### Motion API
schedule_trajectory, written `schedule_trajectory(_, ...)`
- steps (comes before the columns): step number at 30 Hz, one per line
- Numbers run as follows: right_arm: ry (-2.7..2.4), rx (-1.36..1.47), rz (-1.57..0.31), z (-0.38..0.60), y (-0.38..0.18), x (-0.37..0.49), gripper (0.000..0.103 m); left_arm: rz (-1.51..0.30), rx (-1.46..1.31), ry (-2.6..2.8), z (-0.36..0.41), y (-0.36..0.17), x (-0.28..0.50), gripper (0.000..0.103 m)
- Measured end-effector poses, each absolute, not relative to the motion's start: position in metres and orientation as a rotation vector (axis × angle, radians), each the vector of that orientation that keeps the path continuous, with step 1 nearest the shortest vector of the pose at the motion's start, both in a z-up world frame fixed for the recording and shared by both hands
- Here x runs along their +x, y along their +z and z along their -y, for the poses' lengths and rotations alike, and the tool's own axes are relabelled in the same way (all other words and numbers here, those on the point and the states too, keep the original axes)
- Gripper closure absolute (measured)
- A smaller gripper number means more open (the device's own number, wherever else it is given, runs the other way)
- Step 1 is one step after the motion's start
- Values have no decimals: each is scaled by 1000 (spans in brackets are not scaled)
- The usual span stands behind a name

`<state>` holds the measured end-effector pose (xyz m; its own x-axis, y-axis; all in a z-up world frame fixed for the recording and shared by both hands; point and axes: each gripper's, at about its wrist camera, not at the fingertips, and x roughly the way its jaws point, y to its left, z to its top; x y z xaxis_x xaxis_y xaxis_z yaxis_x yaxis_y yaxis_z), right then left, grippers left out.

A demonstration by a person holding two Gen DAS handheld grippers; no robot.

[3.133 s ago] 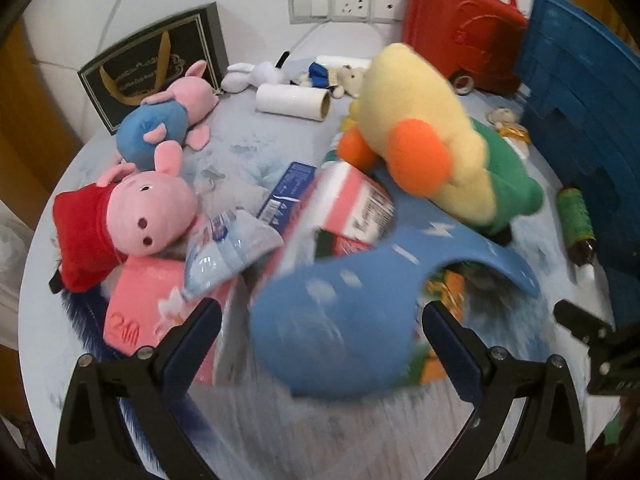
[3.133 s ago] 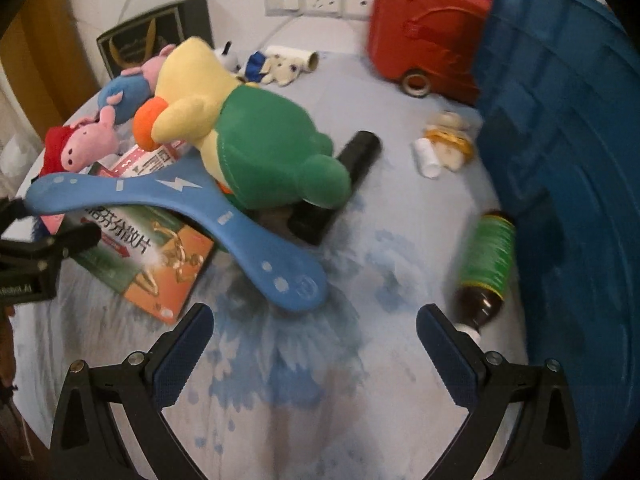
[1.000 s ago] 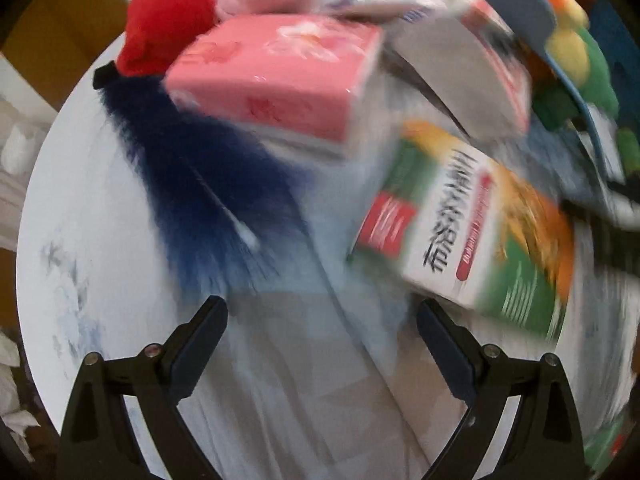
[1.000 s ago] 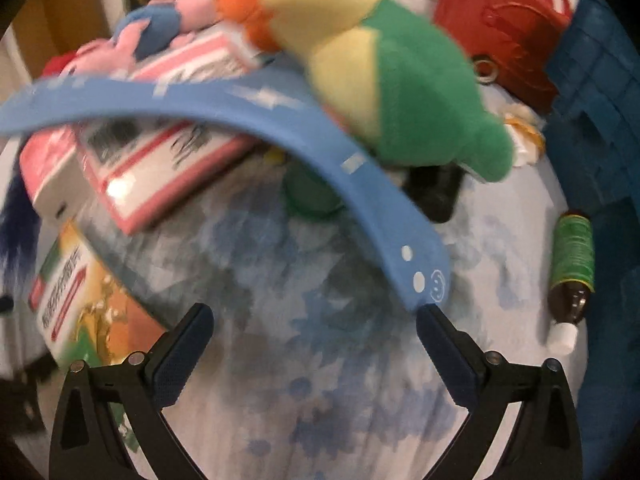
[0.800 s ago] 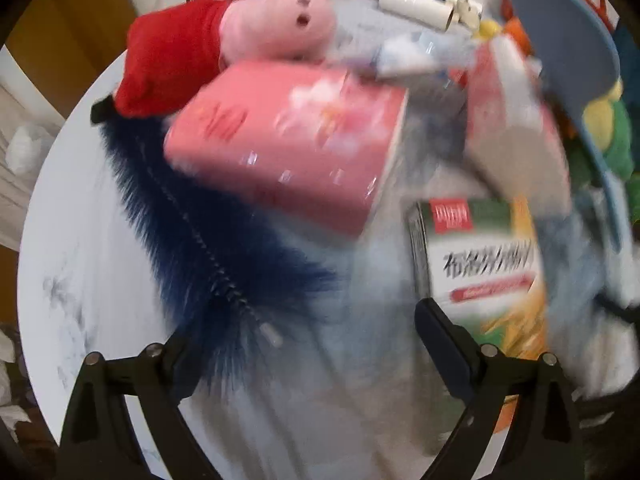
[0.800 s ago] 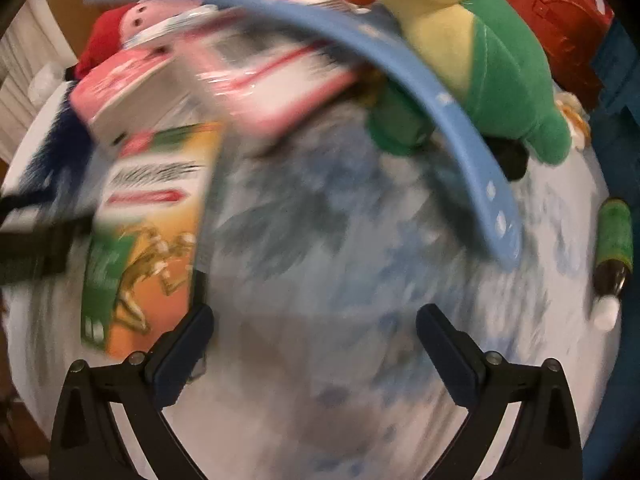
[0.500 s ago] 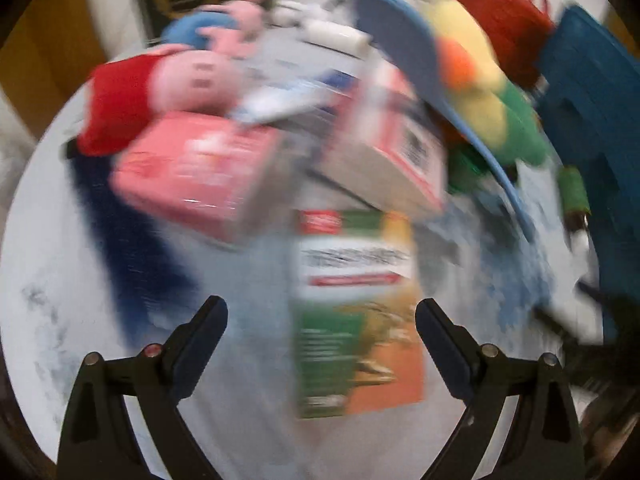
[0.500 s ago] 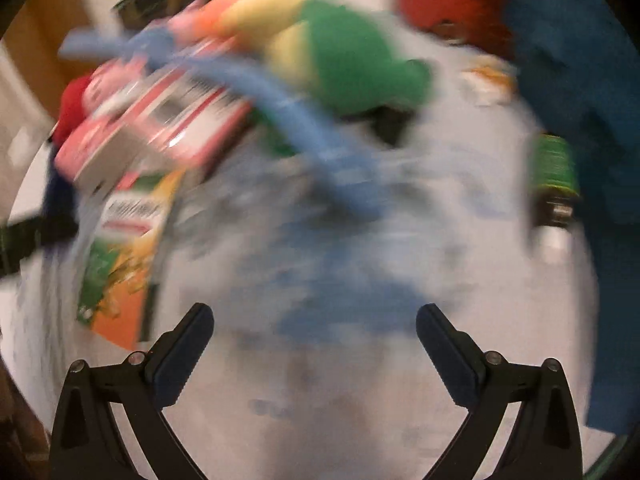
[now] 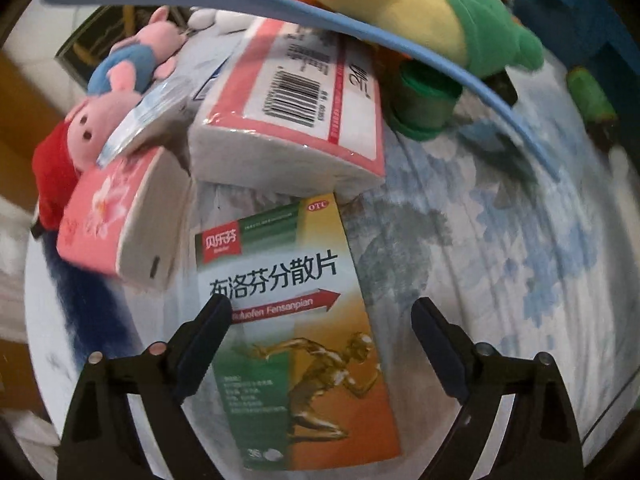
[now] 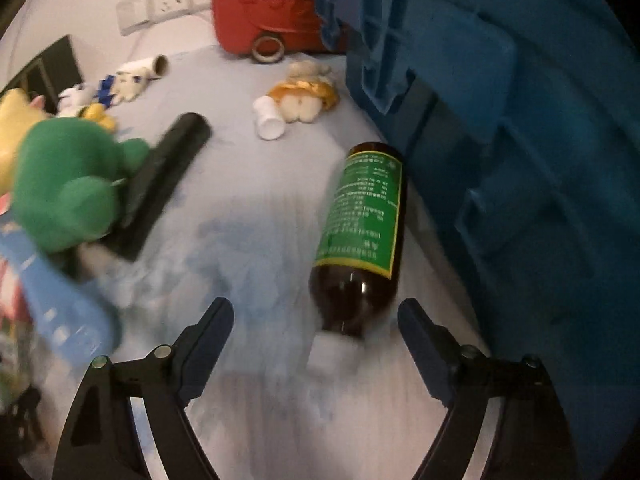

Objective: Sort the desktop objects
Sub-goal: 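Grasp the green ibuprofen box with the left tool while the right tool grasps the brown bottle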

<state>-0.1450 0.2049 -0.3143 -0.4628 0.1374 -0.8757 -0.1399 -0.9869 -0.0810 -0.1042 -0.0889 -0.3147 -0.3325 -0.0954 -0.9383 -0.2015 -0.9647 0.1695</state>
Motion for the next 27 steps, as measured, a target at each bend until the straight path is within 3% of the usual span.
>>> schedule_trajectory(3,2543,-1513,-24,-213,-329,-164,17,-400,-1788,2493,99,-314,-106,11)
schedule_trajectory(5,2544,-1501,-49,-217,-339,-172,23,-302,-1813,2485,111,-315,-109,10)
schedule_trajectory(7,2552,-1492,-62,-214,-336,-172,35,-137,-1862,2443,126,-322,-110,10)
schedule_trajectory(8,2558,-1489,-58,-212,-334,-169,51,-90,-1878,2430,129,-323,-110,10)
schedule_trajectory(19,2588,-1687,-58,-170,-331,-81,51,-165,-1744,2407,103,-322,-118,16)
schedule_trajectory(21,2597,-1704,-69,-168,-330,-70,40,-175,-1739,2398,100,-322,-121,16)
schedule_trajectory(27,2627,-1659,-156,-176,-317,-71,36,-220,-1771,2325,93,-322,-130,15)
